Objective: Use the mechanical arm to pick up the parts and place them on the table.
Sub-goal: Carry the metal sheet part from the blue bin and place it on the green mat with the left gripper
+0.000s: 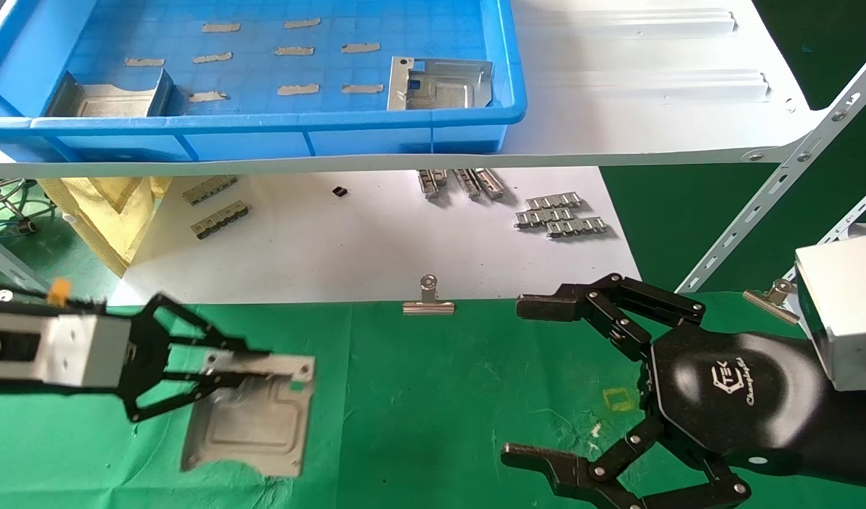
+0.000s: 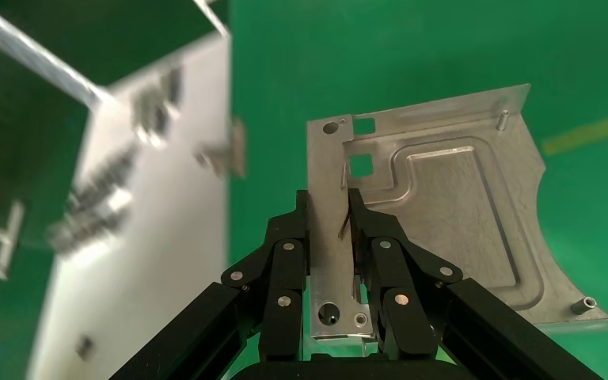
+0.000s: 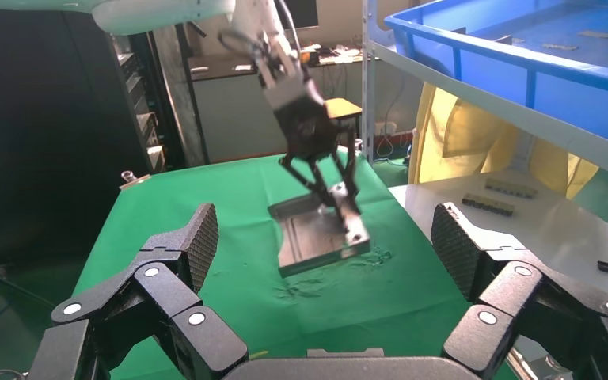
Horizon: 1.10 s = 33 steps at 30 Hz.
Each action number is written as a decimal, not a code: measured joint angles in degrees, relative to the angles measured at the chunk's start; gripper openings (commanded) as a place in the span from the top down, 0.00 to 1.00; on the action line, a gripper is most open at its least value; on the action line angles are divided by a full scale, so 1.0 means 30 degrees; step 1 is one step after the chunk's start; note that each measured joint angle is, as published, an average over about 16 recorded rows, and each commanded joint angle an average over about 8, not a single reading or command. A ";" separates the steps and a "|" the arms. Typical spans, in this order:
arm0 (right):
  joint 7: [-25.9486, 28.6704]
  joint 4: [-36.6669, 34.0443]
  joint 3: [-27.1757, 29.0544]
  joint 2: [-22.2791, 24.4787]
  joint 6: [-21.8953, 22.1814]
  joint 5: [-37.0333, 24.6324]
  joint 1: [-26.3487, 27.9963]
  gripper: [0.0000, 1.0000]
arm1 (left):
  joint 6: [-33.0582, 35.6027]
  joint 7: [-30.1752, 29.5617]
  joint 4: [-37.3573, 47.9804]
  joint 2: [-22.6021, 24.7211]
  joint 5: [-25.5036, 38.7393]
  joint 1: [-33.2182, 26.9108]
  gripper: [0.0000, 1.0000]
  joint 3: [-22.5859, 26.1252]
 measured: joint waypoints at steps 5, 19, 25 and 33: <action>0.0000 0.0000 -0.0001 0.0000 0.0000 0.0001 0.0000 0.00 | -0.0099 0.1837 0.1803 0.0408 0.0726 0.0133 0.95 0.0848; -0.0001 0.0000 -0.0003 0.0001 0.0001 0.0002 0.0001 0.00 | -0.0097 0.4678 0.6482 0.1935 0.1387 -0.0708 0.00 0.1891; -0.0002 0.0000 -0.0004 0.0001 0.0001 0.0003 0.0001 0.00 | 0.0016 0.4450 0.7855 0.2130 0.0826 -0.1126 0.00 0.1789; -0.0002 0.0000 -0.0005 0.0002 0.0002 0.0003 0.0001 0.00 | 0.0311 0.2021 0.8253 0.1748 -0.1513 -0.0871 0.00 0.0977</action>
